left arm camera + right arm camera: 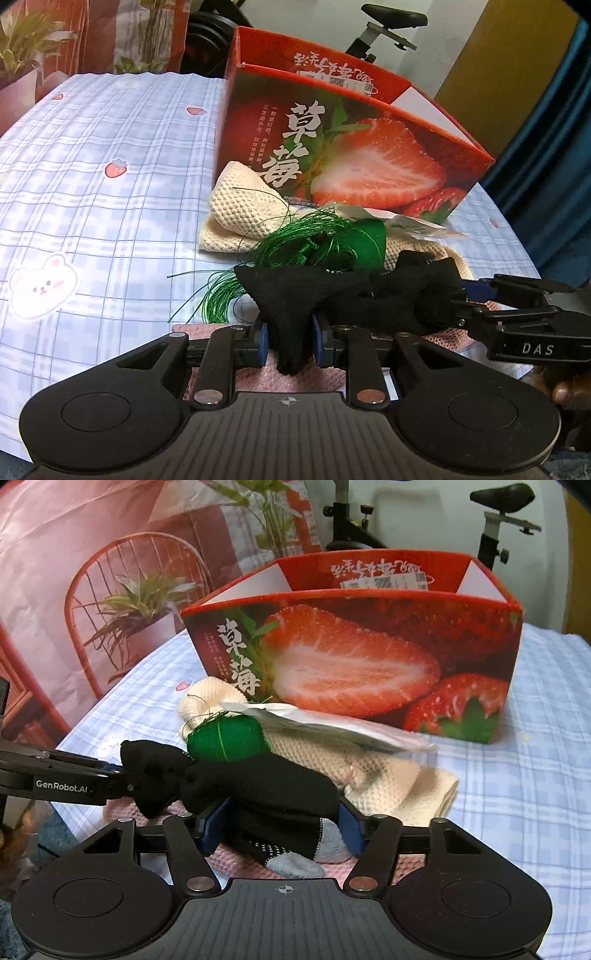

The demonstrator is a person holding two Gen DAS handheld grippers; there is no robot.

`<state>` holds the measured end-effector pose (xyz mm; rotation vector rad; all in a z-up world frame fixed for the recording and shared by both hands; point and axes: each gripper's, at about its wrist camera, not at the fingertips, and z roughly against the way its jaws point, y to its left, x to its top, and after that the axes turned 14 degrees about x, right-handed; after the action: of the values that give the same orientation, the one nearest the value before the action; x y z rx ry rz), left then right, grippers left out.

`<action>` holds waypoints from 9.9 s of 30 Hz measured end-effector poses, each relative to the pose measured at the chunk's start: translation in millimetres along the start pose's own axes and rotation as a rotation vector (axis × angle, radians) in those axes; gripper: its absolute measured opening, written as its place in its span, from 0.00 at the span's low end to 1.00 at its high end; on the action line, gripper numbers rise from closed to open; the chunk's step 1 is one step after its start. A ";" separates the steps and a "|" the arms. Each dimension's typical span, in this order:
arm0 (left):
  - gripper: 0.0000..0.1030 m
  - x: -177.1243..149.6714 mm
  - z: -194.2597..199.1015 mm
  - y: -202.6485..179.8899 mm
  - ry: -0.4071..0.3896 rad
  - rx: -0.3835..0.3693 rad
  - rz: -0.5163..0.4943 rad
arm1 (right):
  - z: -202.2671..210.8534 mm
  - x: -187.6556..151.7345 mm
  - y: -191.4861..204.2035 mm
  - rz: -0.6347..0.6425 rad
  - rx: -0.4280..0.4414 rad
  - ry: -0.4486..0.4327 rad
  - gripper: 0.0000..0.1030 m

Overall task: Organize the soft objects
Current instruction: 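Lift the glove with the left tool while the right tool also grips it, then lower the glove into the red box and open both tools, then reach both tools to the pink knit towel and close on it, then lift the pink towel with both tools and carry it over the box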

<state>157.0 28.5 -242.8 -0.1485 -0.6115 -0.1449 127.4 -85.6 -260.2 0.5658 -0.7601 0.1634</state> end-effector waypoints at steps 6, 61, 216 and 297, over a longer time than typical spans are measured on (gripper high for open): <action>0.20 -1.3 4.3 0.9 -0.029 -0.017 0.005 | 0.2 1.6 1.9 -0.006 0.045 -0.002 0.28; 0.16 162.9 26.0 -36.8 -0.341 -0.112 -0.070 | 42.0 165.5 -30.3 0.104 -0.038 -0.260 0.11; 0.56 -19.3 7.3 19.6 0.035 0.106 0.044 | 21.5 -31.4 -20.0 -0.110 -0.268 0.040 0.80; 0.24 114.4 65.7 -8.5 -0.410 -0.038 -0.010 | 62.7 116.1 -14.1 0.085 -0.101 -0.288 0.16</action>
<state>211.3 21.7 -122.5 -0.2141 -1.0187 -0.1370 177.8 -138.2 -149.3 0.4660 -1.0675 0.1228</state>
